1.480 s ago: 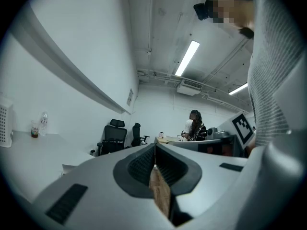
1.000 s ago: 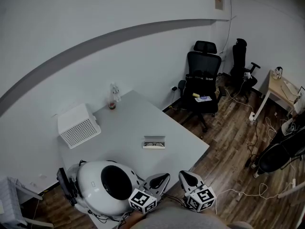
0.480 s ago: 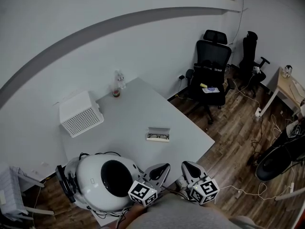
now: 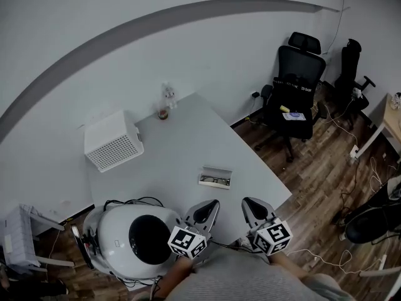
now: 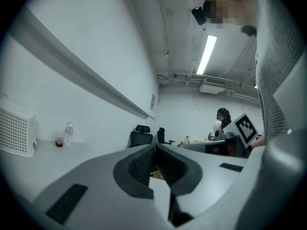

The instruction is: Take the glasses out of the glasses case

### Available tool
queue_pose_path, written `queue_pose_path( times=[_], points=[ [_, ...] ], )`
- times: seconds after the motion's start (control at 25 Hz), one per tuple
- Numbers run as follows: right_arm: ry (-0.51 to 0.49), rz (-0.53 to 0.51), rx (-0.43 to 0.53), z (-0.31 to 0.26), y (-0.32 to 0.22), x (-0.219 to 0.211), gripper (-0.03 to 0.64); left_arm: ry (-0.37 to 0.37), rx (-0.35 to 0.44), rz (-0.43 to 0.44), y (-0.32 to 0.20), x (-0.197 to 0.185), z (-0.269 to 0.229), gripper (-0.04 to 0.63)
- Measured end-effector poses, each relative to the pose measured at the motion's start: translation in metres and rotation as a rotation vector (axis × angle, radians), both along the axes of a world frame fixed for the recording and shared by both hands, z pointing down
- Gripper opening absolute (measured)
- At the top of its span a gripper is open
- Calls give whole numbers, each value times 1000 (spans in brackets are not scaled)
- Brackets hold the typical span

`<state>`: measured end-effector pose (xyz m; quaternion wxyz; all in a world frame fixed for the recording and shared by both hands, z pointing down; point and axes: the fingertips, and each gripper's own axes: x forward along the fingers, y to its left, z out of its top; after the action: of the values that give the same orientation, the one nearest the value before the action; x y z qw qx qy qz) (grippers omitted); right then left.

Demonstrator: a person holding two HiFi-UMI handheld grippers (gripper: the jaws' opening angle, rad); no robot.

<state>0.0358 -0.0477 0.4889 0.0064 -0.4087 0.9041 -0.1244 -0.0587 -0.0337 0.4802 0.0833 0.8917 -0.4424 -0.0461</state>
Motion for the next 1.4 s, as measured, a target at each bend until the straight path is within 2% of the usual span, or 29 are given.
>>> queue_pose_path(
  times=[0.2,0.56,1.04,1.4],
  points=[
    [10,-39,3,2,-27,1,15,3,-8,-59,-24,-7,3,15],
    [30,-111,-28,13,-57,-12,15,-15,-36,-108,-46,-20,14,15],
    [42,-148,-44,26,-77,-22,15,-63,-56,-77,-66,-22,27,15],
    [53,-173,-78,43,-92,-28,15,-160,-83,-33,-88,-13,46,15]
  ],
)
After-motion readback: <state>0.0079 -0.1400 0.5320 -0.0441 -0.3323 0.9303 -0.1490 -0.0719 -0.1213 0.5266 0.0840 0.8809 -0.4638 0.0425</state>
